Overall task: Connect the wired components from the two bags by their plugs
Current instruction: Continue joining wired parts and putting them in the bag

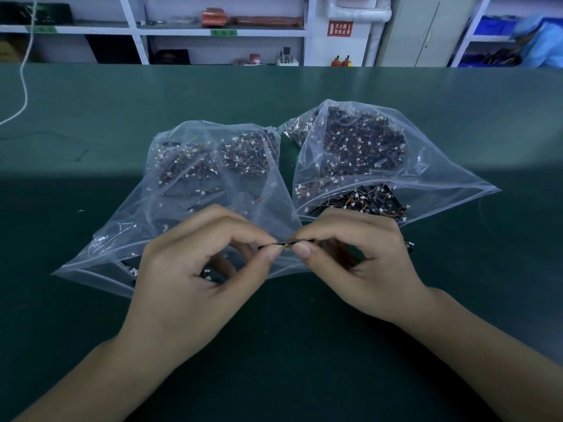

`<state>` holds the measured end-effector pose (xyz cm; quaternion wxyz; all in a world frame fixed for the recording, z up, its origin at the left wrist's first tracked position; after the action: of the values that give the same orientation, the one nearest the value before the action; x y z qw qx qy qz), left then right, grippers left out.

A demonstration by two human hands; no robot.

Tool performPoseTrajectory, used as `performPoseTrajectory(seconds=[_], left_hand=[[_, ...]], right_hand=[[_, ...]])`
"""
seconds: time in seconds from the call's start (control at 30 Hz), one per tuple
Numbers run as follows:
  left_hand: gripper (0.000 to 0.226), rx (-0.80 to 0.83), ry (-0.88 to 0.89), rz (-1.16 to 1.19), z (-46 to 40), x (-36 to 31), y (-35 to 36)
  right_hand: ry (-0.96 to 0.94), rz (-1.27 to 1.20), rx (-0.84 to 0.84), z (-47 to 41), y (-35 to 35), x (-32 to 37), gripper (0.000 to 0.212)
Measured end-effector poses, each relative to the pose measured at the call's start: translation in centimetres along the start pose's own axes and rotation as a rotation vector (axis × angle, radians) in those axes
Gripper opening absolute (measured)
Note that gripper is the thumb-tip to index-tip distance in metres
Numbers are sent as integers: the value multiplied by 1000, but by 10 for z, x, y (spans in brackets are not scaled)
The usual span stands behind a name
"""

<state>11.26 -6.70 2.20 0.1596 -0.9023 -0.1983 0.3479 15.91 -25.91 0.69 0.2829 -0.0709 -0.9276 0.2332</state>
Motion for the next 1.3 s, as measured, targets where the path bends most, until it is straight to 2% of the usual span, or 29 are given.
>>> performPoseTrajectory(seconds=[0.43, 0.63, 0.77, 0.87, 1.0, 1.1, 1.2, 1.3], left_hand=[[6, 1, 22, -1, 1, 7, 1], [18, 0, -17, -25, 4, 7, 3], [55, 122, 33, -165, 2, 7, 2], [65, 244, 51, -273, 2, 10, 5], [73, 320, -9, -448, 4, 19, 6], [70, 249, 26, -479, 1, 21, -3], [58, 179, 57, -548, -2, 23, -11], [39, 208, 43, -656, -3, 32, -12]], right_hand=[[10, -35, 31, 1, 1, -2, 13], [79, -45, 29, 3, -3, -7, 24], [273, 94, -36, 1, -15, -31, 25], [456, 265, -48, 5, -23, -56, 25], [533, 516, -80, 7, -40, -75, 24], [529, 601, -88, 6, -49, -82, 19], [512, 647, -83, 6, -54, -87, 20], [511, 693, -41, 7, -52, -88, 12]])
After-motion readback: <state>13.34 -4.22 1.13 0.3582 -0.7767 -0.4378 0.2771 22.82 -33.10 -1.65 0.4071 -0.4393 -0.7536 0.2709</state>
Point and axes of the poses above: each hand's wrist, its own z-axis away from the middle knuckle, its own y-axis out of the palm, x = y × z, the point moved 5 cm from there along -z, towards the middle knuckle, and after that the axes turned 1 degree about z, right-handed, at the moved point
